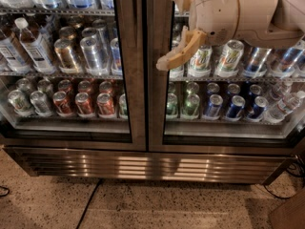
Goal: Open right fridge door
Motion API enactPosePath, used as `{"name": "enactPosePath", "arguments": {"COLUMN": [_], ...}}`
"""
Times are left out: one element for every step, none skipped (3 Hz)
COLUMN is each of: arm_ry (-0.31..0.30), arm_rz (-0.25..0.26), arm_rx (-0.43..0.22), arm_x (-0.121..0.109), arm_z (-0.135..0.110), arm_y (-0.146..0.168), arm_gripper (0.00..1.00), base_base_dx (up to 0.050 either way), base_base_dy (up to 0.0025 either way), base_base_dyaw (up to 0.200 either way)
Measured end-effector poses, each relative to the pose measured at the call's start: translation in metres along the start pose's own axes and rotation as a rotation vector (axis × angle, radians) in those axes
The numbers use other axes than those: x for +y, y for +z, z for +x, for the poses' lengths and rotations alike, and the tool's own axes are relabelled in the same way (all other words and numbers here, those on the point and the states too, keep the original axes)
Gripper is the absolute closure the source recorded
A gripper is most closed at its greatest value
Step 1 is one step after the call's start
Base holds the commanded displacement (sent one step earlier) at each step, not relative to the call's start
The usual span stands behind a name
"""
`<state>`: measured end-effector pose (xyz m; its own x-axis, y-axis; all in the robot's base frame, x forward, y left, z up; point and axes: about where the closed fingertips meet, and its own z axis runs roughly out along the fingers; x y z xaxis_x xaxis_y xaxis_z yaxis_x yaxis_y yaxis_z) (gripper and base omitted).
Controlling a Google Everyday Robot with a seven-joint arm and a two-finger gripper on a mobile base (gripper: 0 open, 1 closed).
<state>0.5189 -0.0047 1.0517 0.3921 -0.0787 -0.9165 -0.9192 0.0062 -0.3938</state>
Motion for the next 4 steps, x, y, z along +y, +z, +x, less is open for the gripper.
{"name": "enactPosePath", "arguments": {"arm_ry": [0.004,0.005,0.048,0.112], "arm_rz": [-0.077,-0.077,-0.05,-0.014], "arm_rx": [-0.004,-0.004,-0.004,-0.007], "arm_x": [0.004,0.004,0.002,0.002], "arm_z": [-0.001,-0.001,0.018,0.048], "arm_y": [0.01,0.01,0.007,0.004], "arm_gripper": [0.0,0.0,0.0,0.0], "base_base_dx": [0.0,0.0,0.0,0.0], "base_base_dy": [0.0,0.0,0.0,0.0], "base_base_dyaw": [0.0,0.0,0.0,0.0]}}
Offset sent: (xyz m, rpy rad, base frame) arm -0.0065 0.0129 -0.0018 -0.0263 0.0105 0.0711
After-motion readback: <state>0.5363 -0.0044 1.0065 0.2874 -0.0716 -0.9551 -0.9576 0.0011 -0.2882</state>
